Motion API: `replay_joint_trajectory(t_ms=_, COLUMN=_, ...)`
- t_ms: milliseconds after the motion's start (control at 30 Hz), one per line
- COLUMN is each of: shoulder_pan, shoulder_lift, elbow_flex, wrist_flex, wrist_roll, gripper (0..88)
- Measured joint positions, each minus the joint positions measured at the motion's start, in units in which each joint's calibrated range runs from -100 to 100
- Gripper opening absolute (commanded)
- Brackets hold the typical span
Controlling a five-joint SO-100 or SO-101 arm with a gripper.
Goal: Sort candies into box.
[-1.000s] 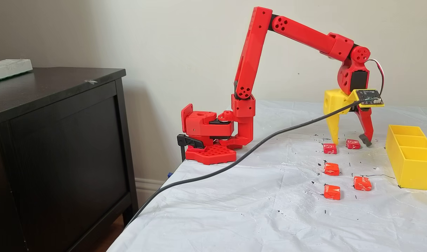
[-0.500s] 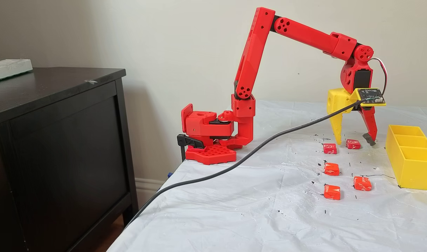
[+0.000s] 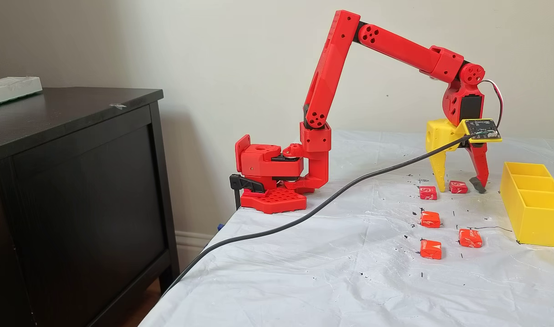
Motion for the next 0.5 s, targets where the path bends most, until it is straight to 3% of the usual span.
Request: replay_joint_trajectory(t_ms=500, shoulder_pan=0.33, shoulder_lift=-3.65, elbow_flex=0.00, wrist_flex=3.77, wrist_roll=-0.93, gripper=0.2)
